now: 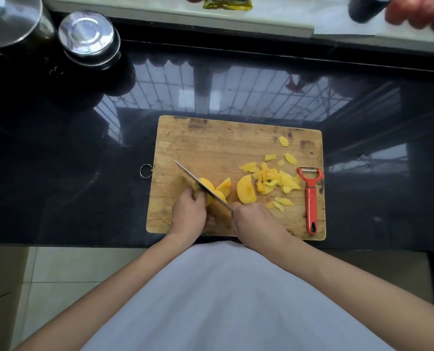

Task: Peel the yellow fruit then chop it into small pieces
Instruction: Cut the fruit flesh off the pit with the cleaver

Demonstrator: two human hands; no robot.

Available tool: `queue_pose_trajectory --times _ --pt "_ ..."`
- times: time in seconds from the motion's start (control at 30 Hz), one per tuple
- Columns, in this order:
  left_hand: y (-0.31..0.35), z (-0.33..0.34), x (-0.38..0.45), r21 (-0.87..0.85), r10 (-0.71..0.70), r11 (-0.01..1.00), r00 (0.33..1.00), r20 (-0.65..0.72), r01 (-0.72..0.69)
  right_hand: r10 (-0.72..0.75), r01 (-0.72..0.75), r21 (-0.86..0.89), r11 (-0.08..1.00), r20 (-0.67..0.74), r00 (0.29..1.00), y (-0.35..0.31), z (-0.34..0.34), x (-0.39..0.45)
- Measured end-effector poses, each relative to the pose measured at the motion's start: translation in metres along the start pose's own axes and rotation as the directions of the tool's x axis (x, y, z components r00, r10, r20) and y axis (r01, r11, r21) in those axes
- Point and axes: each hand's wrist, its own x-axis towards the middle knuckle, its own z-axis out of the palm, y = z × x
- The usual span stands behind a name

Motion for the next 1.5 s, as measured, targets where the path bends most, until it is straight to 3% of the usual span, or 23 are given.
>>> queue_pose_trajectory --times 0.2,0.3,0.5,0.6,0.67,0.7,0.77,0.83,0.87,0.93,1.0,1.1,1.23,1.3,1.33,1.4,1.43,1.5 --pt "-0.009 -0.010 0.000 0.021 -0.040 0.999 0.999 0.008 0.040 -0.004 0.005 0.022 1.000 -0.067 0.998 -0.012 0.009 0.016" --pt "-0.021 -0.022 -0.002 0.119 -0.059 0.991 0.998 -0.009 0.060 0.028 -0.018 0.082 0.996 -0.118 0.993 -0.001 0.012 0.013" --pt "-0.023 -0.047 0.003 0.341 0.095 0.940 0.981 -0.169 -0.032 0.021 0.012 0.159 0.987 -0.210 0.977 0.019 0.004 -0.009" --pt "0.006 -0.077 0.017 0.054 0.169 0.986 0.924 -0.344 -0.160 -0.134 0.110 -0.103 0.989 -0.279 0.951 0.028 0.000 -0.020" --pt "0.041 -0.103 0.021 -0.054 0.265 0.951 0.893 -0.363 -0.304 -0.233 0.153 -0.316 0.936 -0.234 0.944 0.034 -0.002 -0.024" --pt "0.060 -0.111 0.018 0.020 0.369 0.925 0.887 -0.277 -0.379 -0.274 0.174 -0.388 0.905 -0.220 0.936 0.039 -0.002 -0.024" --pt "0.095 -0.105 0.007 0.315 0.495 0.811 0.865 0.081 -0.493 -0.351 0.203 -0.480 0.853 -0.241 0.905 0.044 -0.004 -0.021" --pt "0.111 -0.072 -0.001 0.528 0.386 0.619 0.811 0.440 -0.581 -0.406 0.202 -0.544 0.814 -0.285 0.868 0.042 -0.008 -0.015" --pt "0.110 -0.053 -0.002 0.602 0.291 0.532 0.796 0.530 -0.595 -0.428 0.201 -0.570 0.797 -0.298 0.853 0.041 -0.010 -0.010" --pt "0.098 -0.021 0.004 0.717 0.193 0.368 0.803 0.564 -0.592 -0.461 0.199 -0.601 0.774 -0.320 0.828 0.036 -0.016 -0.003" --pt "0.089 -0.007 0.014 0.780 0.269 0.260 0.819 0.507 -0.569 -0.475 0.207 -0.602 0.771 -0.328 0.817 0.033 -0.024 0.003" --pt "0.087 -0.007 0.033 0.800 0.370 0.294 0.834 0.409 -0.523 -0.465 0.231 -0.568 0.790 -0.309 0.830 0.031 -0.030 0.006" --pt "0.093 -0.018 0.057 0.748 0.354 0.316 0.804 0.478 -0.584 -0.449 0.266 -0.503 0.822 -0.285 0.847 0.037 -0.021 -0.004" --pt "0.106 -0.029 0.059 0.683 0.383 0.391 0.784 0.489 -0.617 -0.392 0.258 -0.416 0.872 -0.276 0.878 0.043 -0.014 -0.015" --pt "0.112 -0.039 0.059 0.628 0.432 0.482 0.789 0.437 -0.611 -0.345 0.236 -0.367 0.900 -0.267 0.900 0.045 -0.011 -0.021" --pt "0.118 -0.069 0.062 0.450 0.469 0.748 0.868 0.162 -0.488 -0.215 0.151 -0.249 0.957 -0.257 0.942 0.049 -0.007 -0.034" --pt "0.115 -0.088 0.062 0.301 0.427 0.863 0.904 -0.008 -0.405 -0.151 0.115 -0.158 0.981 -0.238 0.960 0.048 -0.006 -0.040" --pt "0.094 -0.117 0.050 0.066 0.278 0.961 0.931 -0.237 -0.270 -0.046 0.063 0.069 0.996 -0.231 0.972 0.045 -0.003 -0.049"
